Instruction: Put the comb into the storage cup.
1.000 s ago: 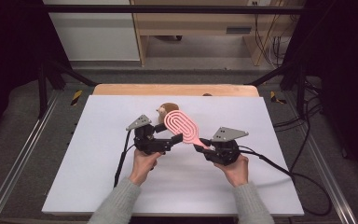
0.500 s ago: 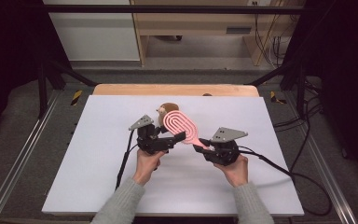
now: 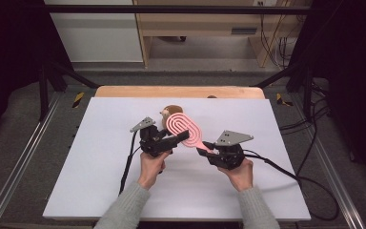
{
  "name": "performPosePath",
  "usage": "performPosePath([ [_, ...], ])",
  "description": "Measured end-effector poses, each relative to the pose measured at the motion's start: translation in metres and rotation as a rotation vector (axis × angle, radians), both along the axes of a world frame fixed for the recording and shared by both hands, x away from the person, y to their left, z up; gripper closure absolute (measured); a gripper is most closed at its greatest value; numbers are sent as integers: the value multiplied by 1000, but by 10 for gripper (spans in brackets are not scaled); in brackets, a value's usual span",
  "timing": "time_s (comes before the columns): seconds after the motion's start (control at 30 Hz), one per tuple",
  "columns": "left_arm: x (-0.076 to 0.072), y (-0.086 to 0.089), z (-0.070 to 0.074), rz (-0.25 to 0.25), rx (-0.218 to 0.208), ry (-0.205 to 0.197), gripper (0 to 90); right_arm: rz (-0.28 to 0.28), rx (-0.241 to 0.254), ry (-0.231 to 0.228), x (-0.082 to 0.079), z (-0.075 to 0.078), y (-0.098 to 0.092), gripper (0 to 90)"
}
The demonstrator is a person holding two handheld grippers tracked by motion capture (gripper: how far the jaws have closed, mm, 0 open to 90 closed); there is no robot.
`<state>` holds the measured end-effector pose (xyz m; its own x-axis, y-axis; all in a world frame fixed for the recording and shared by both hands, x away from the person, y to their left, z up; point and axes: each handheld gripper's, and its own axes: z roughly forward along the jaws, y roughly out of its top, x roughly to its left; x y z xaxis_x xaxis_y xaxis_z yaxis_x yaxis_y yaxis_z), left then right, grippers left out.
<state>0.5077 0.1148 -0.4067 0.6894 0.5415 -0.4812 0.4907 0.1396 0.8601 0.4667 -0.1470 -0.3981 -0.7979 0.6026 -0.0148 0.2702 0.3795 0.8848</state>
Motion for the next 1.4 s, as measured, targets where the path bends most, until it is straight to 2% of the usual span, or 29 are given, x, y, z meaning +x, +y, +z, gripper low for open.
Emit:
performPosePath([
  [0.23,0,0,0,-2,-32,22,394,1,5,-6,0,0,0,697],
  [0.77,-1,1,0,7,-74,58,458,-4,5,-15,0,-1,1,697],
  [1.4,-6,-1,2,26,-124,64,527,-5,3,-17,0,-2,2,700],
])
